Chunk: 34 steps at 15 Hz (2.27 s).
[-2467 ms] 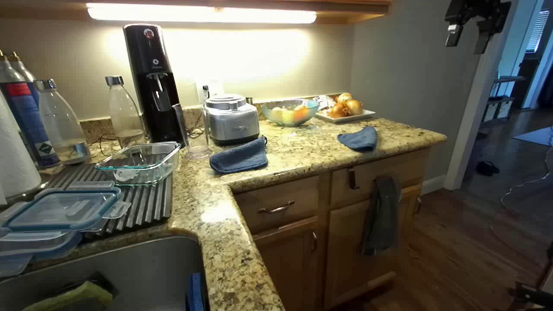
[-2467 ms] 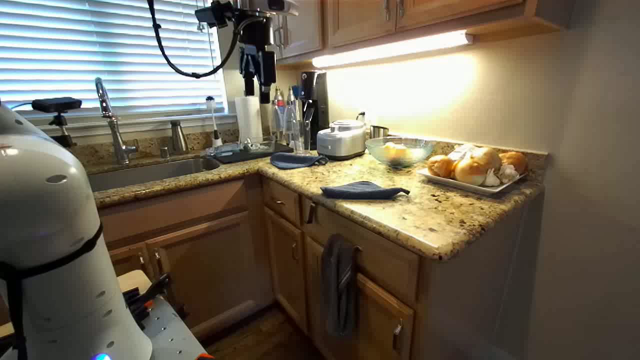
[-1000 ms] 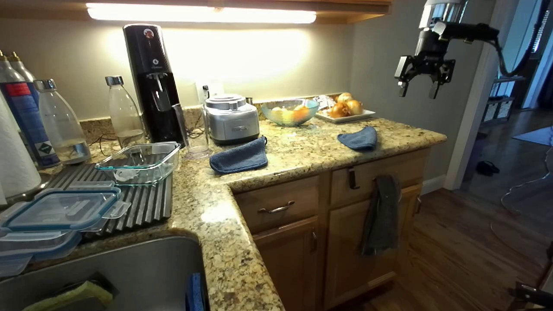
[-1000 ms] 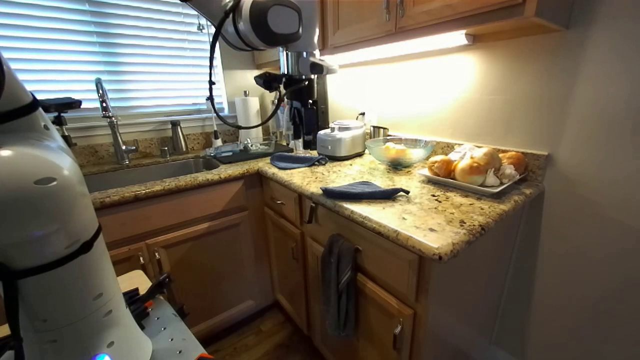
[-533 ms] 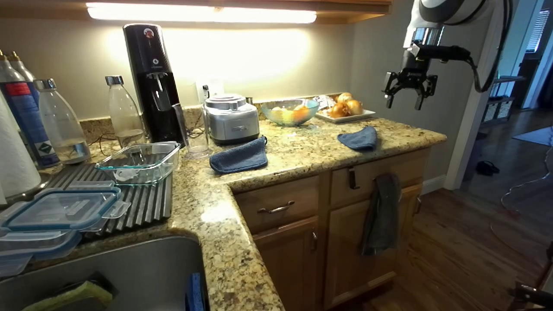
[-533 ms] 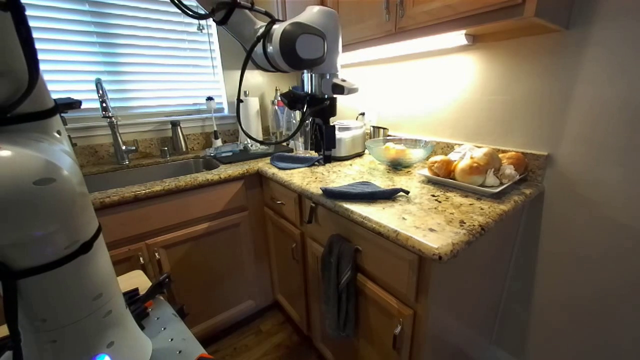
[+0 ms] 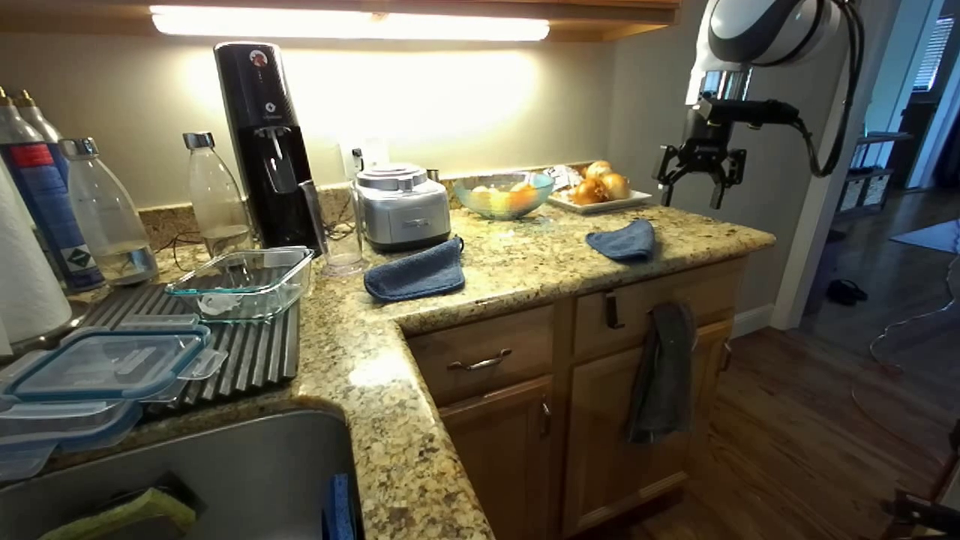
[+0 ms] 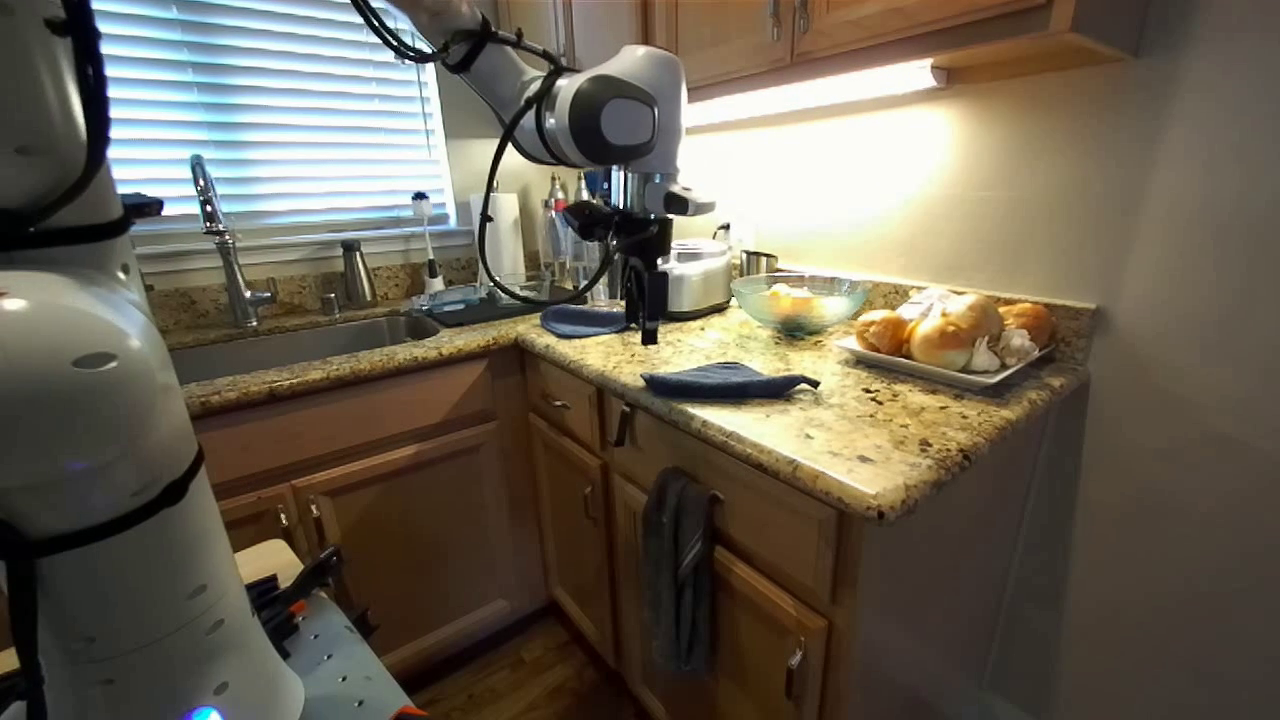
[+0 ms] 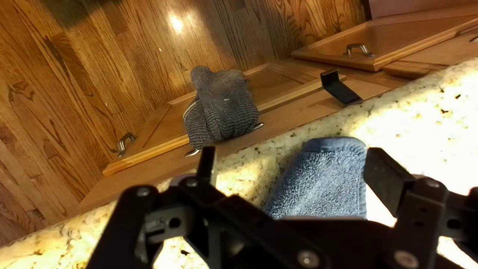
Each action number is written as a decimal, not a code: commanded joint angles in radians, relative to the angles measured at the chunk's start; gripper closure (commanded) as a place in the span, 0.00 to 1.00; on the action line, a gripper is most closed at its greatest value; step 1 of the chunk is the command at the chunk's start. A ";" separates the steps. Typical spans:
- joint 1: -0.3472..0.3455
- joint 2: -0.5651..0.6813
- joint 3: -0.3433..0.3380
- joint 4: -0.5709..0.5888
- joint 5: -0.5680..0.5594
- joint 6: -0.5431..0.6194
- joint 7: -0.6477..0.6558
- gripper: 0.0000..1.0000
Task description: Hang the cloth on the hook on the left side of the drawer
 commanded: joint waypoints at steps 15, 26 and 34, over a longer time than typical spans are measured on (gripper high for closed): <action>0.008 0.345 -0.089 0.219 0.049 0.305 0.041 0.00; 0.030 0.426 -0.133 0.280 0.052 0.413 0.108 0.10; 0.036 0.430 -0.139 0.292 0.053 0.403 0.132 0.33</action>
